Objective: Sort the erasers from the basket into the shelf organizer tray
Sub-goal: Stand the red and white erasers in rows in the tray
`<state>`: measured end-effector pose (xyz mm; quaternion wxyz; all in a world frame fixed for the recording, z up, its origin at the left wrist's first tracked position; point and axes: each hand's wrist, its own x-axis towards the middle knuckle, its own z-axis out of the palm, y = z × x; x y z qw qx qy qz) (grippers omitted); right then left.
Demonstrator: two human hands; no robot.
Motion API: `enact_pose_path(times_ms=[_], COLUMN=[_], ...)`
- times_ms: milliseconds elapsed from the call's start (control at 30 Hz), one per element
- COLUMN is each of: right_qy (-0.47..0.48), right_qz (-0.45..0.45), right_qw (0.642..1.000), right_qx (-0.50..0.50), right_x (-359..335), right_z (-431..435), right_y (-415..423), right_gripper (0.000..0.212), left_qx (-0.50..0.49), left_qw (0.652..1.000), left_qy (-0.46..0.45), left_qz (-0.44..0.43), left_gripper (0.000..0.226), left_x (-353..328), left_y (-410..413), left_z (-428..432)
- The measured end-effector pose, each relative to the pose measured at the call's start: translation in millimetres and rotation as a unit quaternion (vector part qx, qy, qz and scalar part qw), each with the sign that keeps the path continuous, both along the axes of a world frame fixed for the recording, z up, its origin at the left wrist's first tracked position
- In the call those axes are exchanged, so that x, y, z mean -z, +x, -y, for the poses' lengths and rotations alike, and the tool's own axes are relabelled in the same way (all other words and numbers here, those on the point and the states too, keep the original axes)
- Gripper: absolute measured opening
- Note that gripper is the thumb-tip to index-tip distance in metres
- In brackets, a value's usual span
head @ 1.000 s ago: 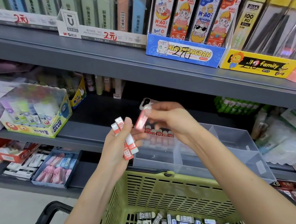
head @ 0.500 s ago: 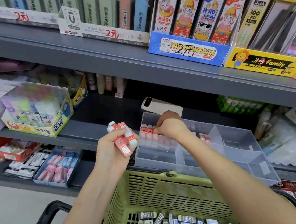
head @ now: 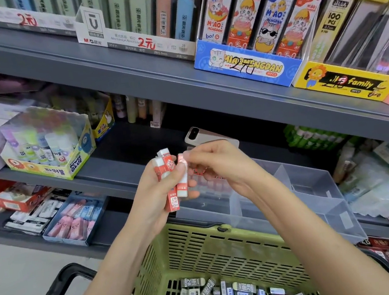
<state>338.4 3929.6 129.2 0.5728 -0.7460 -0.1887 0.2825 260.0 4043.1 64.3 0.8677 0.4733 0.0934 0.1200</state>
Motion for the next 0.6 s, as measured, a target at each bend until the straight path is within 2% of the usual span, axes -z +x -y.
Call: enact_pose_path(times_ms=[100,167,233,300,433,500,600], right_qy=[0.027,0.034,-0.003,-0.060,-0.143,-0.155,-0.185], right_qz=[-0.013,0.015,0.080,0.138,0.156,0.153,0.143], right_qw=[0.998,0.998,0.996,0.989,0.976,0.976,0.964], right_qx=[0.048,0.049,0.028,-0.010,-0.051,-0.004,0.127], right_x=[-5.0,-5.3,-6.4,-10.2,-23.0,-26.6,-20.4], right_z=[10.1,21.3,37.7,56.6,95.8,112.5,131.2], right_y=[0.9,-0.5,-2.8,-3.1,2.2,10.2,30.5], right_gripper=[0.010,0.016,0.024,0.022,0.008,0.007,0.009], left_qx=[0.008,0.012,0.019,0.034,0.071,0.078,0.062], left_qw=[1.000,1.000,0.999,0.996,0.987,0.985,0.983], left_qy=[0.017,0.024,0.045,0.079,0.143,0.155,0.171], left_qz=[-0.011,-0.006,0.001,0.009,0.008,0.004,-0.014], left_gripper=[0.044,0.047,0.050,0.051,0.030,0.026,0.024], left_x=[-2.2,-4.9,-9.2,-13.6,-17.1,-17.4,-16.0], left_y=[-1.2,-0.4,2.1,6.2,19.1,25.9,33.6], left_z=[4.2,9.2,16.6,25.2,45.2,53.9,60.9])
